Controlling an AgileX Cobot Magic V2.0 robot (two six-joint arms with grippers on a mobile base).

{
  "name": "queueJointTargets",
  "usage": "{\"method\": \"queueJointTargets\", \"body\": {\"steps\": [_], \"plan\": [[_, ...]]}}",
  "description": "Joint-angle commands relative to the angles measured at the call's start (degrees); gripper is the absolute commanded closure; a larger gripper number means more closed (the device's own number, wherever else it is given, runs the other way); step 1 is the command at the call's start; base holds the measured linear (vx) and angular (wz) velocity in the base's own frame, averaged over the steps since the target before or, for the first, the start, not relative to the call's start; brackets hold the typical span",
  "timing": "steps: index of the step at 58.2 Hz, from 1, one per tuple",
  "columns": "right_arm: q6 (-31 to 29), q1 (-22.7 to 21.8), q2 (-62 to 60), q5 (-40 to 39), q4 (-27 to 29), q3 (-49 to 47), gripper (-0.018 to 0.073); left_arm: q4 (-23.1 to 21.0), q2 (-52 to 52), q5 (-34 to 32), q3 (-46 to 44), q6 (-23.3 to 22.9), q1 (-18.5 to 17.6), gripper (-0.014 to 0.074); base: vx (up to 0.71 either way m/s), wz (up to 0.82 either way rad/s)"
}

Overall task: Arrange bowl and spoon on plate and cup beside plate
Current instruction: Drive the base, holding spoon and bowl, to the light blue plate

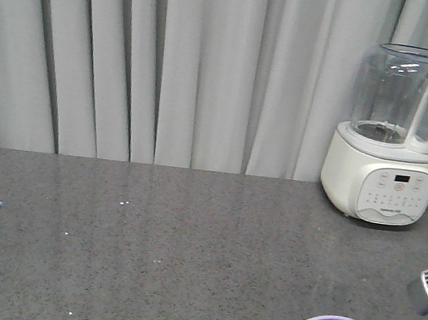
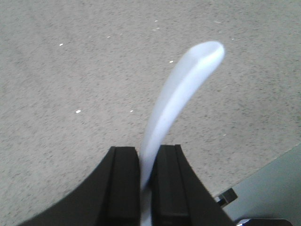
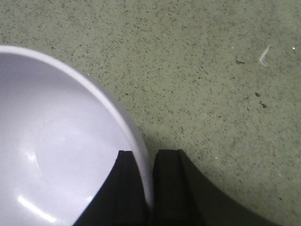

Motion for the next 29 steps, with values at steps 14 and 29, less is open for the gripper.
{"method": "queueJointTargets", "body": {"steps": [14, 29], "plan": [[0.03, 0.05, -0.82, -3.60, 0.15, -1.63, 0.0498, -1.34, -0.88, -3.18, -1.39, -0.36, -0.42, 0.0421, -0.07, -0.36], [0.03, 0.05, -0.82, -3.60, 0.15, -1.63, 0.0498, -1.34, -0.88, -3.18, -1.39, -0.36, -0.42, 0.0421, -0.09, -0.50]]}}
